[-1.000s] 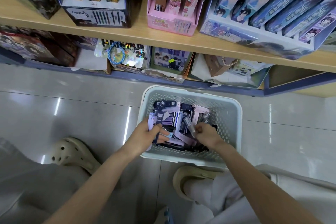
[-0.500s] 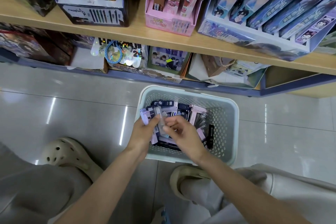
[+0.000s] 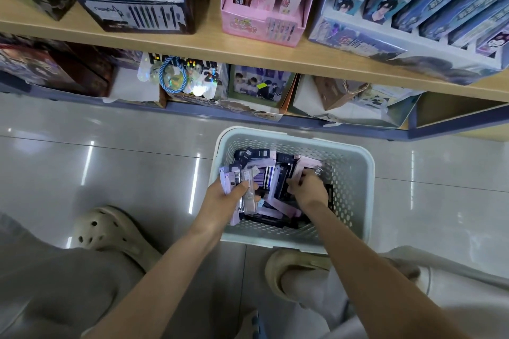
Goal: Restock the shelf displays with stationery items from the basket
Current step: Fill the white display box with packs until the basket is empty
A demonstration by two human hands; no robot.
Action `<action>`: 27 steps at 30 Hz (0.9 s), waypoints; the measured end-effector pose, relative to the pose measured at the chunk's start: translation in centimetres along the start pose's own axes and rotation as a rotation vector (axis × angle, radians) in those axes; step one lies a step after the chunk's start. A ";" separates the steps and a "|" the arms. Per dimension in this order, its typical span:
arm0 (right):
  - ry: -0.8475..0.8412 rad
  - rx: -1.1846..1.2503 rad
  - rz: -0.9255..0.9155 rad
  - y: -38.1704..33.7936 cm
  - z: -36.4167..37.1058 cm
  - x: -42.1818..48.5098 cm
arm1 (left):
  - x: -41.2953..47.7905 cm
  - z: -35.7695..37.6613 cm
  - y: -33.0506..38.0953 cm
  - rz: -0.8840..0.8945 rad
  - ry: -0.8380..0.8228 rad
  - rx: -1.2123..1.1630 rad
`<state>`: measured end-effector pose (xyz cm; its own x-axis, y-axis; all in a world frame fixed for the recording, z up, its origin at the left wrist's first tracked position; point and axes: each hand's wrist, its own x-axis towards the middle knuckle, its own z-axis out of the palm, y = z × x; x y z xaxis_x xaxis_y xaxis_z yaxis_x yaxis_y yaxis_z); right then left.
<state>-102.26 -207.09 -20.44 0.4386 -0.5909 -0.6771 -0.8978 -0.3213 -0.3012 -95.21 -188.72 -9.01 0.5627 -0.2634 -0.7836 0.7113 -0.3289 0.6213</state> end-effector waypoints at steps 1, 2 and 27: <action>-0.003 -0.011 0.010 -0.2 -0.1 0.1 | 0.0 0.0 -0.1 0.002 -0.002 0.001; -0.009 -0.009 0.004 -0.4 -0.1 0.2 | 0.0 -0.1 -0.2 0.003 -0.005 -0.001; -0.106 0.137 0.004 -3.2 1.8 -2.5 | -1.3 -0.6 -0.6 0.045 -0.031 -0.014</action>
<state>-100.53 -203.24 -18.93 0.4351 -0.5079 -0.7434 -0.8996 -0.2115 -0.3820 -96.13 -187.68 -8.41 0.5808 -0.3060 -0.7543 0.6915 -0.3035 0.6555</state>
